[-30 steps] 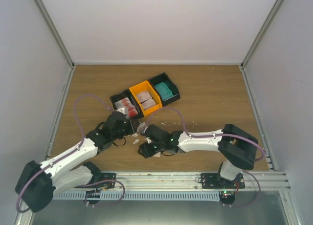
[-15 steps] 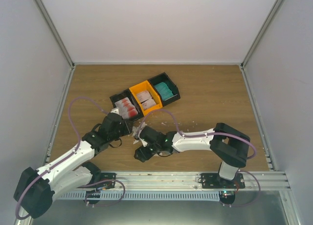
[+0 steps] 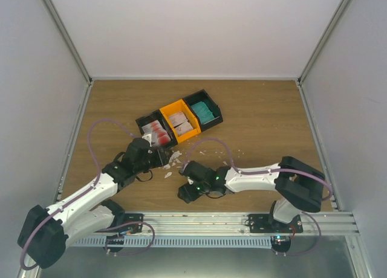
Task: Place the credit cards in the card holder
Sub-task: Close the card holder at the center of the board.
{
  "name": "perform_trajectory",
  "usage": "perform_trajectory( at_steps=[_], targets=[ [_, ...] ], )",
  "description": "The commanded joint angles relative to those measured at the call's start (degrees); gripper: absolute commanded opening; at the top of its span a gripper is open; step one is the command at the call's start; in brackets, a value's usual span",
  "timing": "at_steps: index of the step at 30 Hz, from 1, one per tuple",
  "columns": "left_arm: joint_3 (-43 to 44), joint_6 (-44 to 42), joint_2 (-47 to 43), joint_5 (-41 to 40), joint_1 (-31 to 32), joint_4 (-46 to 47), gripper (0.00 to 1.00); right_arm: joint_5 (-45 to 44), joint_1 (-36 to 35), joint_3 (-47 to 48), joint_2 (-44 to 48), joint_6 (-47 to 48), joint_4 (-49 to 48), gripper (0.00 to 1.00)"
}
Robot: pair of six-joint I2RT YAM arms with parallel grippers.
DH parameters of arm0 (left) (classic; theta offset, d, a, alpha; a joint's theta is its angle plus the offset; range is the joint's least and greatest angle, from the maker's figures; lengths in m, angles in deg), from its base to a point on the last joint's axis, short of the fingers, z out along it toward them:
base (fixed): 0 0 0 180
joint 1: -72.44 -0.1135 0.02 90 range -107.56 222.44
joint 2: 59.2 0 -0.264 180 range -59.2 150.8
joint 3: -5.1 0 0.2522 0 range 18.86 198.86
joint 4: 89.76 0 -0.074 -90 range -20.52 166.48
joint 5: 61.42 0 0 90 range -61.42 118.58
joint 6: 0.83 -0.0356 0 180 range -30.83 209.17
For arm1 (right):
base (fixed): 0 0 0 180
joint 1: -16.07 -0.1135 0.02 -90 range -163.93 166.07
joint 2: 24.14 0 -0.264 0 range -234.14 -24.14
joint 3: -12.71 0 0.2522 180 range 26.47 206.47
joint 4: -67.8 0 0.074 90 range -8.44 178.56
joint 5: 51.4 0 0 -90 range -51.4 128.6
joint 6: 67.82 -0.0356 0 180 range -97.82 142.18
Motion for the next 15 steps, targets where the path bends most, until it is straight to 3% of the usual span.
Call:
perform_trajectory(
  at_steps=[1,6,15],
  targets=[
    [0.0,-2.7,1.8,6.2,-0.4,6.2,0.57,-4.0,0.3,-4.2,4.0,-4.2,3.4,0.68],
    [0.3,-4.1,5.2,11.1,-0.3,9.1,0.66,-8.0,2.5,-8.8,10.5,-7.5,5.4,0.68],
    [4.0,-7.0,15.3,16.3,1.4,11.3,0.67,-9.7,12.4,-14.6,16.2,-7.7,2.5,0.53]
  ],
)
